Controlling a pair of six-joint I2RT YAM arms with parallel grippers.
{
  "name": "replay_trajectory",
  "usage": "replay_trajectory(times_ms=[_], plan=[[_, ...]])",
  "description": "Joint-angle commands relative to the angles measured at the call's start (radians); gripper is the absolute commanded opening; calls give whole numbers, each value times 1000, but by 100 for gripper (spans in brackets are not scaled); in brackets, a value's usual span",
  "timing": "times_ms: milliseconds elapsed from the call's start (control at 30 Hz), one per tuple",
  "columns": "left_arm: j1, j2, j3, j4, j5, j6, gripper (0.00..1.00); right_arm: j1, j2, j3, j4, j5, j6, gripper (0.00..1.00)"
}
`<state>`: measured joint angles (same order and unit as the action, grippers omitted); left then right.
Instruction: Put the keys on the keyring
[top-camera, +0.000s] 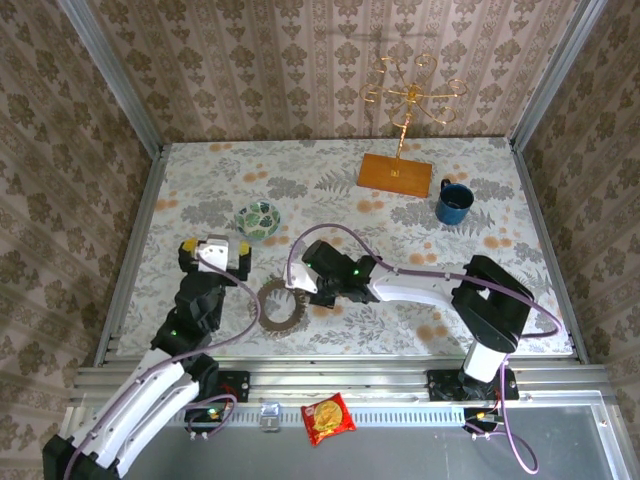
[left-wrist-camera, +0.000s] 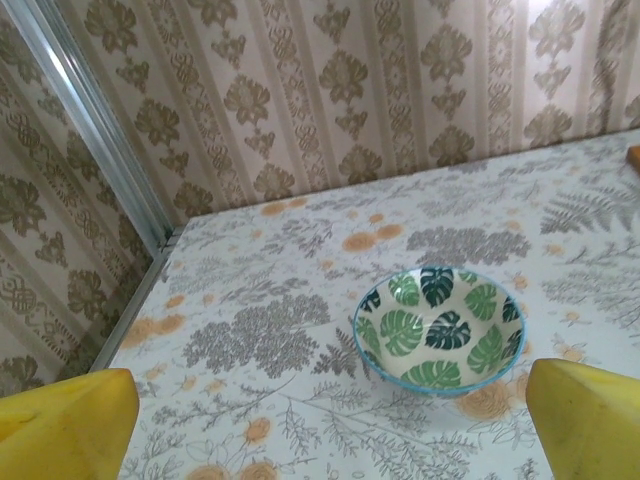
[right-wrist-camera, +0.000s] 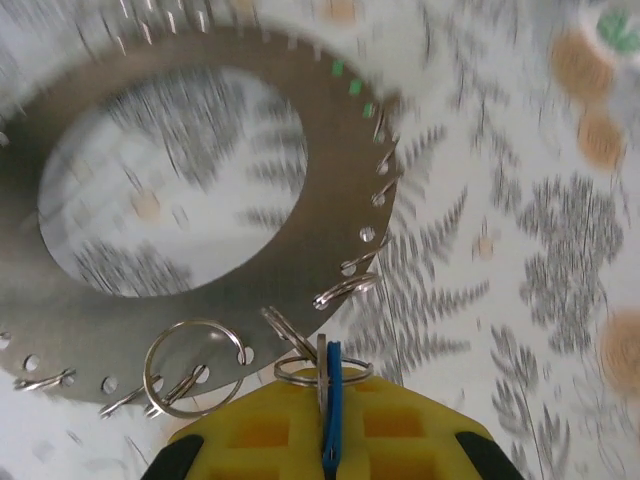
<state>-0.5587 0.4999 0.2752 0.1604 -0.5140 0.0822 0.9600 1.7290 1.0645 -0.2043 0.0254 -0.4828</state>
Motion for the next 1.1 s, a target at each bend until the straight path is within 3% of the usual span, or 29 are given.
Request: replay_trajectory(times_ms=[0, 267, 500, 700, 800, 900, 933, 967, 1067], plan=[[11, 46, -5, 60, -52, -25, 100, -7, 30, 13, -138, 171, -135, 0], [40, 142, -8, 127, -49, -17, 100, -10, 83, -23, -175, 327, -212, 2], [76, 227, -8, 169, -13, -12, 100, -12, 68, -56, -178, 340, -199, 11], [95, 275, 8, 183, 0, -3, 100, -38, 3, -89, -175, 295, -161, 37], [137, 304, 20, 190, 20, 9, 100, -94, -126, -134, -118, 165, -66, 43], [188, 350, 30, 202, 67, 9, 100, -226, -301, -223, 33, -15, 110, 50], [204, 367, 33, 211, 86, 7, 100, -279, -365, -265, 122, -40, 183, 66], [218, 385, 31, 227, 101, 5, 100, -328, -425, -309, 194, -37, 249, 75], [249, 442, 26, 300, 122, 8, 100, -453, -536, -400, 312, 59, 358, 88]])
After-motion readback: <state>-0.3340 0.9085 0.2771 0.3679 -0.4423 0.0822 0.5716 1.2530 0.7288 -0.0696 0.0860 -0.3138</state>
